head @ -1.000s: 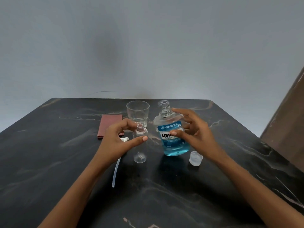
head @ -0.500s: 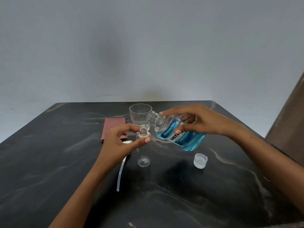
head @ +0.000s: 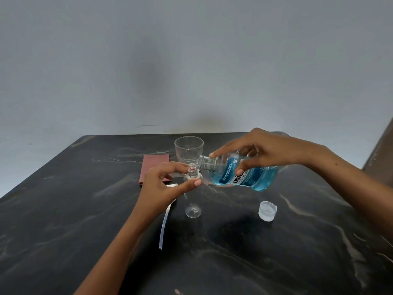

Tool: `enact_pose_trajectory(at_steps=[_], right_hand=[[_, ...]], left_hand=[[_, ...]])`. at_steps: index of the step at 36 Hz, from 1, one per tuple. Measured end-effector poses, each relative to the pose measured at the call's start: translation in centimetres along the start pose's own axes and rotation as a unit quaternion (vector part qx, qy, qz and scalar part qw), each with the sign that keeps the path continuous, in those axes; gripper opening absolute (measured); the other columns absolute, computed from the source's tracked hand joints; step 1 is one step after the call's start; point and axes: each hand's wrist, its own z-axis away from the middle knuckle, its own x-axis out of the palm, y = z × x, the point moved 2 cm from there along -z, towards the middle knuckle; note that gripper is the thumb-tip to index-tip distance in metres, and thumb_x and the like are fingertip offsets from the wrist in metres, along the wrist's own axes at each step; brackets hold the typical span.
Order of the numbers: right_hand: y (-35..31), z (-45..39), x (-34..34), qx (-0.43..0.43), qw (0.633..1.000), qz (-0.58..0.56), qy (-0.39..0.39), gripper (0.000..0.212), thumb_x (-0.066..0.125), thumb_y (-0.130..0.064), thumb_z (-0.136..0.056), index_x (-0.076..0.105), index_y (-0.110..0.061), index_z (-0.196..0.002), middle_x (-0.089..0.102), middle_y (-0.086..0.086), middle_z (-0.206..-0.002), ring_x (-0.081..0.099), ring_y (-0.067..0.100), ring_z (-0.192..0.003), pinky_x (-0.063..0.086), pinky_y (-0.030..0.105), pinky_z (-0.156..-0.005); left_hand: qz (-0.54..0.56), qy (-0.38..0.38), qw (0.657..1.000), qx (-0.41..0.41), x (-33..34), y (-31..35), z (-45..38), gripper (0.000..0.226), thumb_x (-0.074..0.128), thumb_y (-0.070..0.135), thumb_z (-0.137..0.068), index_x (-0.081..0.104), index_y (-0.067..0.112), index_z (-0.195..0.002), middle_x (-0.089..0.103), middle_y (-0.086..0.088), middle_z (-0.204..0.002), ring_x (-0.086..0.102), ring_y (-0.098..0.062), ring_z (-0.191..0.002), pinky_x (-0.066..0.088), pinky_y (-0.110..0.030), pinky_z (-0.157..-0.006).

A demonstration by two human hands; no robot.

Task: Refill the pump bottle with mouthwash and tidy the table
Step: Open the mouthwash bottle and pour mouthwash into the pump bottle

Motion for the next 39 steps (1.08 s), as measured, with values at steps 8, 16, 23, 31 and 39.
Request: enact_pose_trajectory(at_steps=[8,16,23,31,39], right_hand=[[-0.3,-0.4,-0.7,0.001,0.999,0.023,-0.023,0.056,0.068,-0.003,-0.084,0.052,-0.029,-0.130,0.057,-0.030,-0.111,0.058,-0.022,-0.092,0.044,-0.002,-0.068],[-0.4,-0.8,-1.0,0.000,0.999,0.033,-0.034,0.055,0.069,-0.003,-0.083,0.053,-0.026,-0.130,0.055,-0.033,-0.110,0.056,-0.024,-0.093,0.044,-0.002,-0.069],[-0.4,-1.0,-1.3,-0.004,0.998,0.048,-0.041,0.056,0.070,-0.005,-0.083,0.052,-0.032,-0.128,0.056,-0.029,-0.114,0.055,-0.025,-0.093,0.043,-0.003,-0.071],[-0.5,-1.3,-1.4,-0.004,0.997,0.052,-0.050,0.057,0.070,-0.005,-0.082,0.053,-0.032,-0.129,0.056,-0.032,-0.113,0.056,-0.024,-0.095,0.043,-0.003,-0.071],[-0.6,-1.5,-1.6,-0.001,0.997,0.050,-0.060,0.057,0.070,-0.004,-0.082,0.053,-0.033,-0.128,0.053,-0.036,-0.113,0.053,-0.028,-0.093,0.044,-0.003,-0.072]], left_hand=[[0.003,-0.002,1.000,0.003,-0.1,0.1,0.1,0.034,0.078,0.043,-0.059,0.076,0.021,-0.085,0.074,0.010,-0.091,0.065,-0.002,-0.093,0.046,-0.021,-0.074],[0.001,-0.002,1.000,0.002,-0.1,0.0,0.1,0.039,0.077,0.046,-0.058,0.076,0.020,-0.087,0.073,0.008,-0.093,0.065,-0.002,-0.094,0.047,-0.021,-0.075],[-0.008,-0.006,1.000,0.010,-0.2,-0.1,0.0,0.040,0.076,0.049,-0.058,0.076,0.022,-0.087,0.073,0.011,-0.092,0.064,0.001,-0.094,0.046,-0.009,-0.072],[-0.009,-0.009,1.000,0.011,-0.2,-0.1,0.0,0.037,0.075,0.052,-0.058,0.076,0.026,-0.086,0.074,0.014,-0.090,0.065,-0.003,-0.095,0.047,-0.013,-0.073],[-0.006,-0.006,1.000,0.005,-0.2,-0.3,0.0,0.039,0.077,0.050,-0.057,0.076,0.023,-0.085,0.074,0.011,-0.091,0.064,0.000,-0.094,0.046,-0.010,-0.072]])
